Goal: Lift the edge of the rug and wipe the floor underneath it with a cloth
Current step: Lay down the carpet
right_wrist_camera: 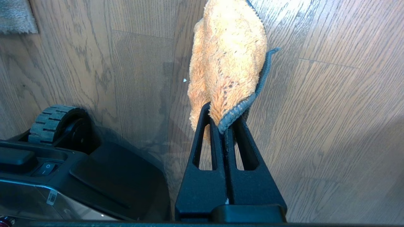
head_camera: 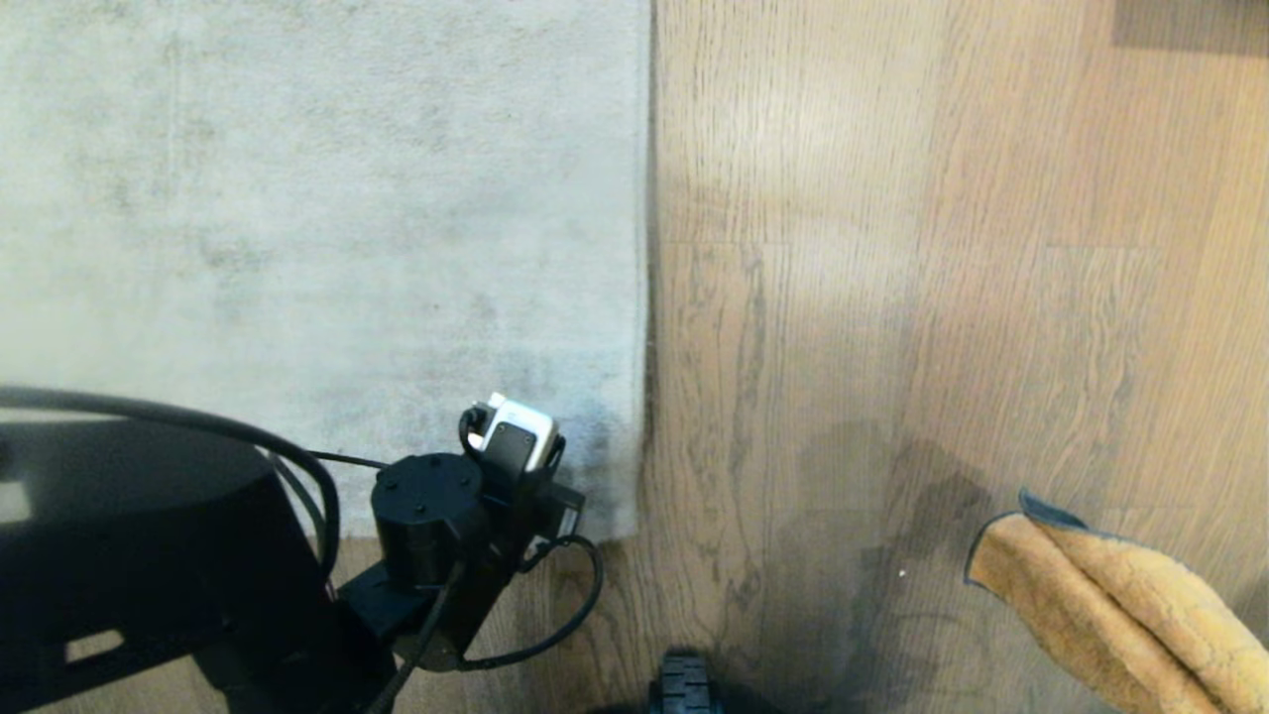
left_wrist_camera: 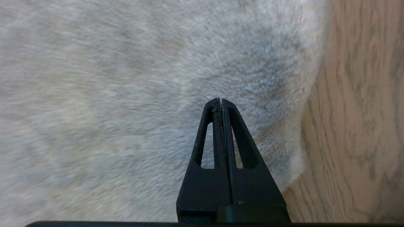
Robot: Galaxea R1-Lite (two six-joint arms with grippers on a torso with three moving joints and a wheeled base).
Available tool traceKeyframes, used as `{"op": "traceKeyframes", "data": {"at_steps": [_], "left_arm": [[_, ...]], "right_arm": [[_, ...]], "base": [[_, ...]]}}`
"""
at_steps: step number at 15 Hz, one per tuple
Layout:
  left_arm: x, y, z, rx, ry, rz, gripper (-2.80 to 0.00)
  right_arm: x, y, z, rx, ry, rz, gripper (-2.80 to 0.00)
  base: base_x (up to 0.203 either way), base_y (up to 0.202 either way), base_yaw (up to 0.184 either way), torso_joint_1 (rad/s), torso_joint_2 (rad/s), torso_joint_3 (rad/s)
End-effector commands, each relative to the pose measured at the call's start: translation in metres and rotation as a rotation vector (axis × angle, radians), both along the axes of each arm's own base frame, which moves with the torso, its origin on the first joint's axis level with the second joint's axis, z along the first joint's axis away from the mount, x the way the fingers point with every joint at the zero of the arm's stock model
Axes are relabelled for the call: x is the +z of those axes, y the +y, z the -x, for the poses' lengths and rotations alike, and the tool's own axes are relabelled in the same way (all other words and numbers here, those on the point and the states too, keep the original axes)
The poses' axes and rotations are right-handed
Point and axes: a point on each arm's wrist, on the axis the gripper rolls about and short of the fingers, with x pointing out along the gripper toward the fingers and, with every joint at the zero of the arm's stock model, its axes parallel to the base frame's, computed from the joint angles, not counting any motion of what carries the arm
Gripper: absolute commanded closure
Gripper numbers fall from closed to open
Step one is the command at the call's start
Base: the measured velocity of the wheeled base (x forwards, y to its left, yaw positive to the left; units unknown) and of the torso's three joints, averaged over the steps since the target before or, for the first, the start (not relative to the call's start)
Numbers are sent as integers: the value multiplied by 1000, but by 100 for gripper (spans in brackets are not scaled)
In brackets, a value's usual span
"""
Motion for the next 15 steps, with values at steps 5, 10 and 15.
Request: {"op": "traceKeyframes", "data": {"at_steps": [5, 10, 15], "left_arm": [[-20, -29, -40, -24, -48, 96, 0], [-30, -39, -33, -54, -4, 136, 0], [-36, -46, -20, -81, 30, 128, 0]], "right_arm": [[0, 0, 0, 1, 2, 1, 0], [0, 0, 0, 1, 2, 1, 0], [0, 0, 0, 1, 2, 1, 0]], "base": [[0, 0, 0, 0, 0, 0], [0, 0, 0, 0, 0, 0], [0, 0, 0, 0, 0, 0]]}}
